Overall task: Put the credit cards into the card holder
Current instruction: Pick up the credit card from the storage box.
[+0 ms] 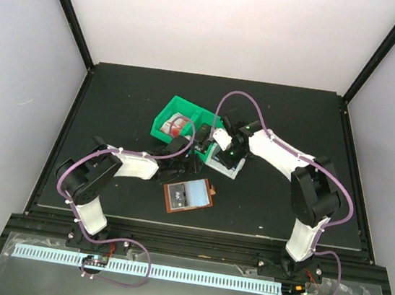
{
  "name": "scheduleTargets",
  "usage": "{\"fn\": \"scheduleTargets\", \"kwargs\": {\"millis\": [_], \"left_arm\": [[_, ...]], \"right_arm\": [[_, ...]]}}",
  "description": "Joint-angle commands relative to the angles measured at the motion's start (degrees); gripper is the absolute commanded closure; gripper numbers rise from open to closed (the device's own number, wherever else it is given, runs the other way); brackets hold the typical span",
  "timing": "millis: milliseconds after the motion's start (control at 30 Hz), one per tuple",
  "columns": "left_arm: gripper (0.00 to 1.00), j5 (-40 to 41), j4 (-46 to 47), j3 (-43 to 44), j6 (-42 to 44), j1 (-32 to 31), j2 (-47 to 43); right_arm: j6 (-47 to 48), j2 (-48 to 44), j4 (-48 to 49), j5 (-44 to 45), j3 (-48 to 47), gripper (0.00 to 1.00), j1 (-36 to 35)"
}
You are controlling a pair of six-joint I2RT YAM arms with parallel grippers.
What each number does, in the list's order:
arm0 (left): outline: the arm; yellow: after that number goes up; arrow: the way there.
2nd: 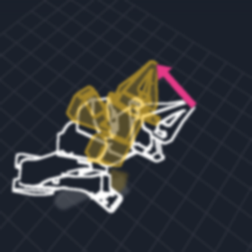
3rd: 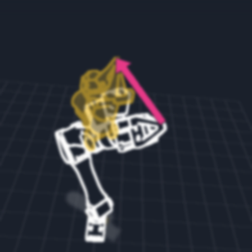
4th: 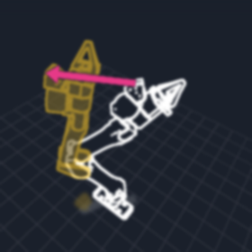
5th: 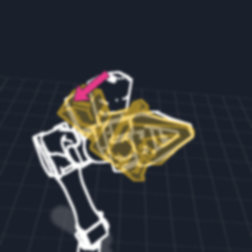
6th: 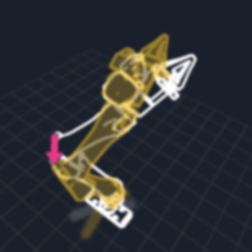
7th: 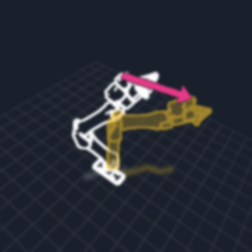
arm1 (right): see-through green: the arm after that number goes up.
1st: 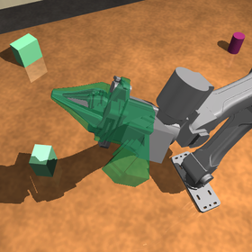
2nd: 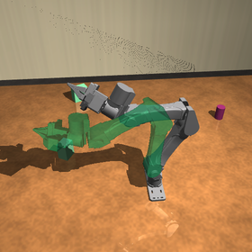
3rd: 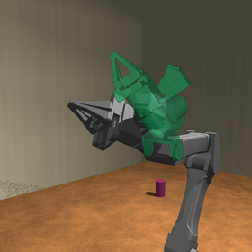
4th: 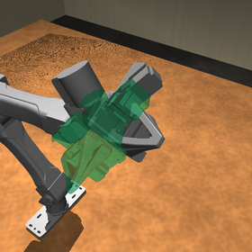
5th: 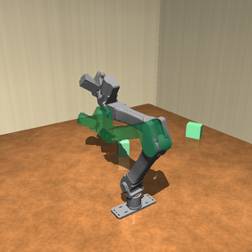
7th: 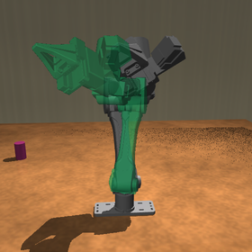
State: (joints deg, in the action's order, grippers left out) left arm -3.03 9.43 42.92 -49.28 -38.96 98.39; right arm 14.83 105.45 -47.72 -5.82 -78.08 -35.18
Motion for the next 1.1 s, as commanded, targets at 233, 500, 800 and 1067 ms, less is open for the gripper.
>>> {"fn": "scheduleTargets", "kwargs": {"millis": [233,500,800,1067], "left_arm": [[0.48,0.6,-0.6,0.9,1.3,0.3,-1.8],[0.47,1.9,-0.6,-1.0,1.5,0.3,-6.4],[0.43,5.7,-1.1,-6.7,2.6,0.2,-20.3],[0.25,-4.1,-5.6,-10.4,4.9,0.8,-37.5]], "right_arm": [[-6.1,-4.6,1.9,7.0,-2.4,0.96,0.8],[-15.2,-7.9,3.7,12.0,-2.5,0.99,0.9],[-41.6,-15.9,12.5,2.6,3.2,0.99,1.3],[-72.9,-31.0,40.9,-20.9,25.2,0.99,1.3]]}}
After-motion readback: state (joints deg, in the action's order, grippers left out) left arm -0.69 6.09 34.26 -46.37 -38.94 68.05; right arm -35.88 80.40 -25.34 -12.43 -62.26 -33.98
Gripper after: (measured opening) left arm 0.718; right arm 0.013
